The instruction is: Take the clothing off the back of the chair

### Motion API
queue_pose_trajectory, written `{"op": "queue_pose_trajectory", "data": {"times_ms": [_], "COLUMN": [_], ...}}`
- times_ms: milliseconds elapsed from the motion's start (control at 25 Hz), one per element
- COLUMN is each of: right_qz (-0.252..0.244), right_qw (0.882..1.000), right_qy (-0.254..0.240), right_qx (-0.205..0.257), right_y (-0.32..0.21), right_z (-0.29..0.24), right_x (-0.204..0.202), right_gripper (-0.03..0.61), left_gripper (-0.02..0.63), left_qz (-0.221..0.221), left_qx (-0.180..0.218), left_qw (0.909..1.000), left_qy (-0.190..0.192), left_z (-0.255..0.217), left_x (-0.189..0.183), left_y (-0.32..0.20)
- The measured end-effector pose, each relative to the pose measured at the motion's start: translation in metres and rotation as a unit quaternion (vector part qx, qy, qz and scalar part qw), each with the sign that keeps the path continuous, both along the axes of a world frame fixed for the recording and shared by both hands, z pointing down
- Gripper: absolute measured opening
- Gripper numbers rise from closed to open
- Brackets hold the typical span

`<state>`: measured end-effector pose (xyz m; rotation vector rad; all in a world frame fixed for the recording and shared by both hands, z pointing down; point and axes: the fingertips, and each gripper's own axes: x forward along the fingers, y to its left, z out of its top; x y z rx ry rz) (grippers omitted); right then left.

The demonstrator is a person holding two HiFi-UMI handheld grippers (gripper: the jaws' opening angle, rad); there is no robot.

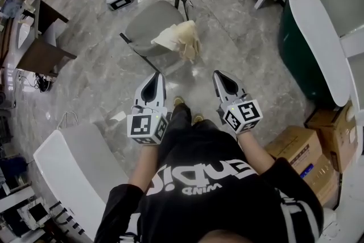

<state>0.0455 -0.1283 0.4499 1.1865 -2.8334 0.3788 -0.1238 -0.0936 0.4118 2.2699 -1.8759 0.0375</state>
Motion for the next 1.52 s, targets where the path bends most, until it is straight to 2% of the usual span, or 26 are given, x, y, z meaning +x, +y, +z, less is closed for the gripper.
{"op": "queue_pose_trajectory", "data": {"times_ms": [560,760,880,920,1000,1080,1240,1520], "right_qz": [0.045,0.057,0.041,0.033,0.017,-0.003,-0.032,-0.059], "right_qw": [0.999,0.998,0.998,0.998,0.999,0.999,0.999,0.998], "right_qy": [0.007,-0.004,-0.012,-0.016,-0.02,-0.018,-0.022,0.003], "right_qx": [0.021,0.039,0.046,0.043,0.037,0.037,0.034,0.013], "right_y": [-0.093,-0.108,-0.113,-0.115,-0.118,-0.119,-0.122,-0.137], "right_z": [-0.021,-0.032,-0.039,-0.04,-0.039,-0.036,-0.032,-0.003], "right_x": [-0.066,-0.069,-0.07,-0.071,-0.073,-0.077,-0.083,-0.085], "right_gripper": [0.012,0.014,0.014,0.038,0.177,0.258,0.303,0.305], "left_gripper": [0.015,0.015,0.015,0.015,0.015,0.015,0.015,0.015], "left_qz": [0.084,0.106,0.114,0.115,0.117,0.119,0.119,0.117], "left_qx": [-0.01,-0.015,-0.018,-0.019,-0.023,-0.024,-0.025,-0.032], "left_qw": [0.9964,0.9942,0.9934,0.9932,0.9928,0.9926,0.9925,0.9925], "left_qy": [-0.004,0.0,0.003,0.005,0.009,0.011,0.011,0.011], "left_z": [0.0,0.004,0.005,0.006,0.008,0.01,0.011,0.016], "left_x": [-0.056,-0.056,-0.053,-0.052,-0.049,-0.046,-0.042,-0.032], "left_y": [-0.106,-0.129,-0.139,-0.143,-0.148,-0.153,-0.162,-0.169]}}
